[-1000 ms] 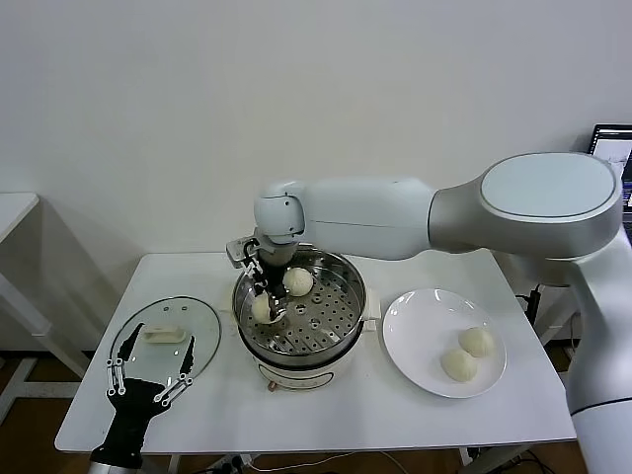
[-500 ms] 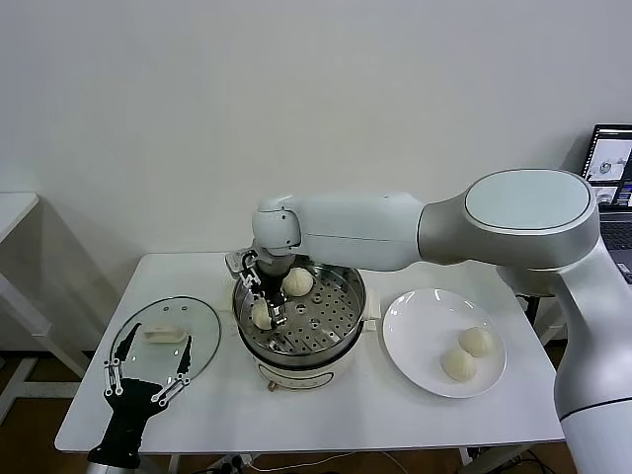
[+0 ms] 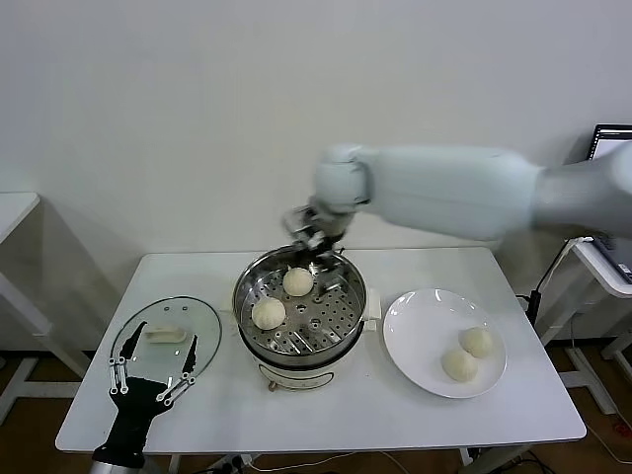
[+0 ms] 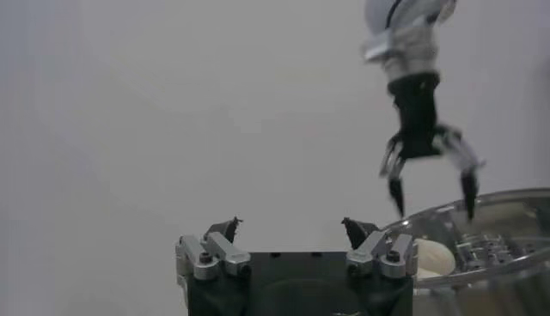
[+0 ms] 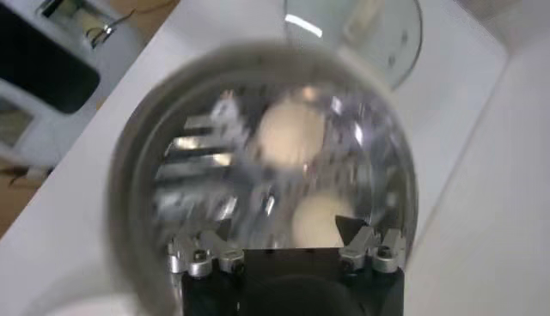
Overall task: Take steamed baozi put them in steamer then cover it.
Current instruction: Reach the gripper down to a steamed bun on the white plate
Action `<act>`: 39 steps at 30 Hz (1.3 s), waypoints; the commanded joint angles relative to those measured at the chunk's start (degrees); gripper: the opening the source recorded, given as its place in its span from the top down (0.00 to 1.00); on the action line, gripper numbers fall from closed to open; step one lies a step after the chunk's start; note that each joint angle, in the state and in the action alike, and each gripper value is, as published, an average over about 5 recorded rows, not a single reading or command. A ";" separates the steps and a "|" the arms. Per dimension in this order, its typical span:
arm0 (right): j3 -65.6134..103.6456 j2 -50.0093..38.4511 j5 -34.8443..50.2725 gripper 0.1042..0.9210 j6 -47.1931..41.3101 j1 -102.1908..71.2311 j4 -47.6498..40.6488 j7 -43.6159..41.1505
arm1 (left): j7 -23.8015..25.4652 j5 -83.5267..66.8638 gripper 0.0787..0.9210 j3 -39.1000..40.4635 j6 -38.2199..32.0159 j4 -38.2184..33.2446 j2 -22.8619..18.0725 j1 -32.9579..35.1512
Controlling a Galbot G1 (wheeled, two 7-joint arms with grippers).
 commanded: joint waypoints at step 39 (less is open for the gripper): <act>13.62 -26.04 -19.11 0.12 4.16 -36.04 -6.23 3.84 | -0.42 0.81 0.12 -0.46 -0.02 0.42 -1.46 2.17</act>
